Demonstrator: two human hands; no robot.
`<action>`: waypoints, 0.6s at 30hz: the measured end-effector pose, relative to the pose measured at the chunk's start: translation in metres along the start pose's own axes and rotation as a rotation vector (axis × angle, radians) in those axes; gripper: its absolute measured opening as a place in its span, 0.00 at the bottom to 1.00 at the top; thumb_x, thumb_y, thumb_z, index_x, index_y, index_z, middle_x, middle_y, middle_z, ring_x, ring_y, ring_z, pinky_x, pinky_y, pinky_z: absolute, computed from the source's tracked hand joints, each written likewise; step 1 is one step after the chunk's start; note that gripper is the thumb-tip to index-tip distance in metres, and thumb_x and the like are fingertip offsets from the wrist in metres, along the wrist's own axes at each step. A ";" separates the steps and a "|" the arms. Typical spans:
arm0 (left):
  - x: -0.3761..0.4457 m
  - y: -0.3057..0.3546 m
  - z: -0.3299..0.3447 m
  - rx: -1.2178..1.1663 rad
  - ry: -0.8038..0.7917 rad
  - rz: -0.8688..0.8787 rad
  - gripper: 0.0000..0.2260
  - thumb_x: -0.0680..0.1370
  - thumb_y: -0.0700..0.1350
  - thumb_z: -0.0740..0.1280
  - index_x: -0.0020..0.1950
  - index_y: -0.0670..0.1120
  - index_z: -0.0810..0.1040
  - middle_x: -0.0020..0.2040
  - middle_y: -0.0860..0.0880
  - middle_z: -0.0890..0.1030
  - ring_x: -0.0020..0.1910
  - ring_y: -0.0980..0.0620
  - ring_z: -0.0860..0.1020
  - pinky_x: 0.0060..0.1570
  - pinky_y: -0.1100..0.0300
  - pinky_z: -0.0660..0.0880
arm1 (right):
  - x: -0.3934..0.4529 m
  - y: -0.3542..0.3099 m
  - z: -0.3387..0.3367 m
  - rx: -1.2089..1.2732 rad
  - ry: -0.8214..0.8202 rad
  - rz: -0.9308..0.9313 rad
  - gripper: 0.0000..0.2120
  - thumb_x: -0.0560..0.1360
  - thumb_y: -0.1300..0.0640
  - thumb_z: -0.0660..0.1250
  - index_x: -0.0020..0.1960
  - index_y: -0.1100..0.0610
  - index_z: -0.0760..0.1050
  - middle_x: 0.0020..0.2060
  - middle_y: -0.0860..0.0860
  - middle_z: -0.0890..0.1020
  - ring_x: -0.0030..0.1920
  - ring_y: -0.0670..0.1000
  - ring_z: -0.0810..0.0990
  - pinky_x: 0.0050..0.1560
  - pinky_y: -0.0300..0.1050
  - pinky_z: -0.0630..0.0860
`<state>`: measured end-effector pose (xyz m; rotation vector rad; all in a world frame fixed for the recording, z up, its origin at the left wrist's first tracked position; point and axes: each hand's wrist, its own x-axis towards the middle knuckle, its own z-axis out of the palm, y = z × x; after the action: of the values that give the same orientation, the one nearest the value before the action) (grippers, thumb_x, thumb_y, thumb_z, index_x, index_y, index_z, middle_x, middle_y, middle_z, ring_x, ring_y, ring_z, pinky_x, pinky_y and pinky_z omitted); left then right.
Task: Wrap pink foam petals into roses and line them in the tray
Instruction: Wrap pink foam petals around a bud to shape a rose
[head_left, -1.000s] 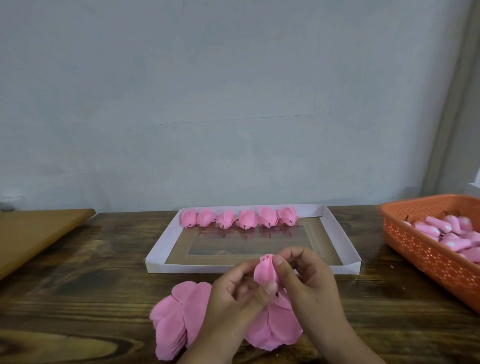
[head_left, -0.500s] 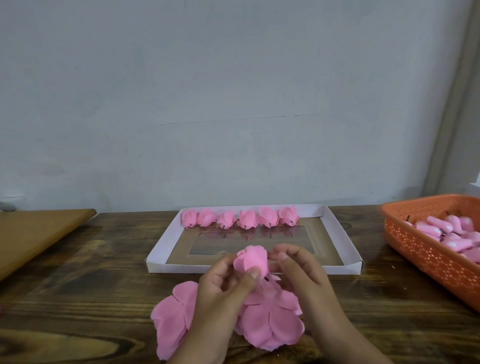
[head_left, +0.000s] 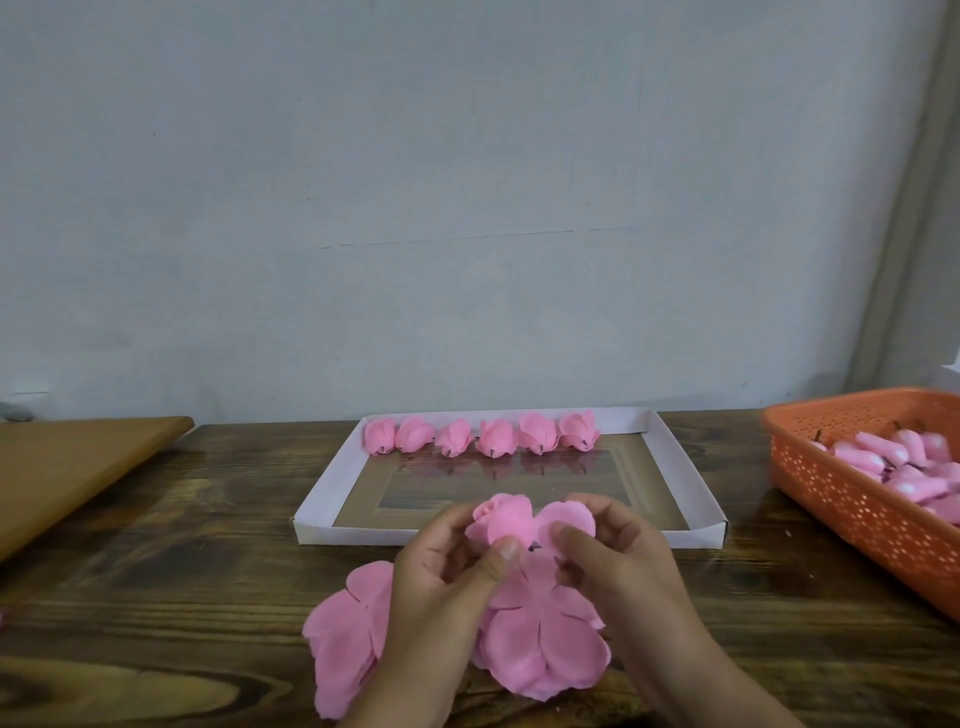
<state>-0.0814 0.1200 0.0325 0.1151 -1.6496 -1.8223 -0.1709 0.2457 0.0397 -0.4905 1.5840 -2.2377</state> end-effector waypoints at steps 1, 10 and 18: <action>-0.001 -0.002 0.001 0.044 -0.002 0.030 0.17 0.64 0.51 0.78 0.53 0.56 0.86 0.50 0.47 0.87 0.48 0.53 0.86 0.44 0.63 0.80 | 0.000 -0.001 0.000 0.009 0.019 -0.023 0.06 0.73 0.67 0.72 0.48 0.61 0.80 0.38 0.57 0.85 0.34 0.50 0.81 0.33 0.42 0.78; -0.006 -0.014 0.004 0.259 0.034 0.176 0.14 0.68 0.55 0.76 0.53 0.60 0.85 0.51 0.50 0.87 0.49 0.47 0.85 0.49 0.40 0.82 | -0.007 -0.005 0.005 0.052 0.013 -0.152 0.06 0.70 0.67 0.75 0.46 0.61 0.81 0.37 0.58 0.85 0.32 0.50 0.81 0.33 0.38 0.78; -0.004 -0.016 0.005 0.280 0.100 0.253 0.13 0.68 0.53 0.77 0.52 0.59 0.84 0.51 0.47 0.86 0.46 0.44 0.85 0.41 0.53 0.81 | -0.014 -0.010 0.010 0.033 -0.147 -0.150 0.08 0.65 0.60 0.73 0.44 0.57 0.83 0.37 0.56 0.84 0.34 0.50 0.82 0.37 0.38 0.79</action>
<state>-0.0873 0.1259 0.0178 0.1113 -1.7532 -1.3721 -0.1547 0.2479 0.0513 -0.7693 1.4775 -2.2736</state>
